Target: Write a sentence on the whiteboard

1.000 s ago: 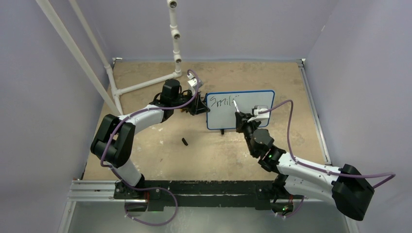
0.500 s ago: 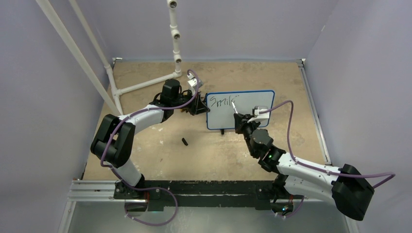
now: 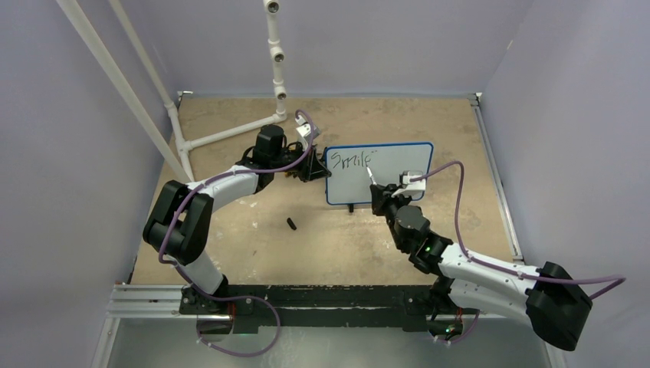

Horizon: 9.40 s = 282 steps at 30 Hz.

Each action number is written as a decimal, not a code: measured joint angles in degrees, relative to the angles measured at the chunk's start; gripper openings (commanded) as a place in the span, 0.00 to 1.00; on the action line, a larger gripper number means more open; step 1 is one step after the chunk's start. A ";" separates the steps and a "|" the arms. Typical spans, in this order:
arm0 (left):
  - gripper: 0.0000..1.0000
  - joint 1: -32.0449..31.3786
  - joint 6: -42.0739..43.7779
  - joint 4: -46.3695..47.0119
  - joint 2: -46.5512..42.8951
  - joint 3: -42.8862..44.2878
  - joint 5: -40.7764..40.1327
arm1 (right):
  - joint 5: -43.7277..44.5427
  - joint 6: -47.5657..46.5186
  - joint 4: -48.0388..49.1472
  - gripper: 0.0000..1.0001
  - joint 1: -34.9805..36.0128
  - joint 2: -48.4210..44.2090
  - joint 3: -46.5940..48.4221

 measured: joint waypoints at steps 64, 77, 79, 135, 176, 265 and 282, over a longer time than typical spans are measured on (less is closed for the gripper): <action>0.51 -9.49 -8.48 -7.78 -21.18 -4.02 -36.98 | 2.45 -3.87 -10.78 0.00 0.24 -21.05 1.31; 0.53 -29.40 -24.15 -7.87 -9.44 -6.01 -55.63 | 2.73 -4.46 -10.82 0.00 0.24 -25.68 1.42; 0.53 -29.53 -24.85 -7.85 -5.88 -6.03 -56.65 | 2.93 -4.46 -10.82 0.00 0.24 -26.38 1.42; 0.00 -33.40 -24.55 -6.23 13.40 1.86 -82.01 | -1.62 -6.49 -8.37 0.00 0.20 -25.86 0.96; 0.61 -19.98 -13.27 -26.08 -25.75 -4.02 -52.15 | -15.78 -8.55 -0.98 0.00 0.22 -18.84 -7.76; 0.08 9.07 1.03 -11.63 -13.25 -1.62 -3.80 | -14.75 -10.97 9.44 0.00 -2.34 -3.34 -6.01; 0.06 9.07 1.05 -11.63 -13.25 -1.62 -3.80 | -15.58 -8.46 6.45 0.00 -2.40 -4.09 -6.01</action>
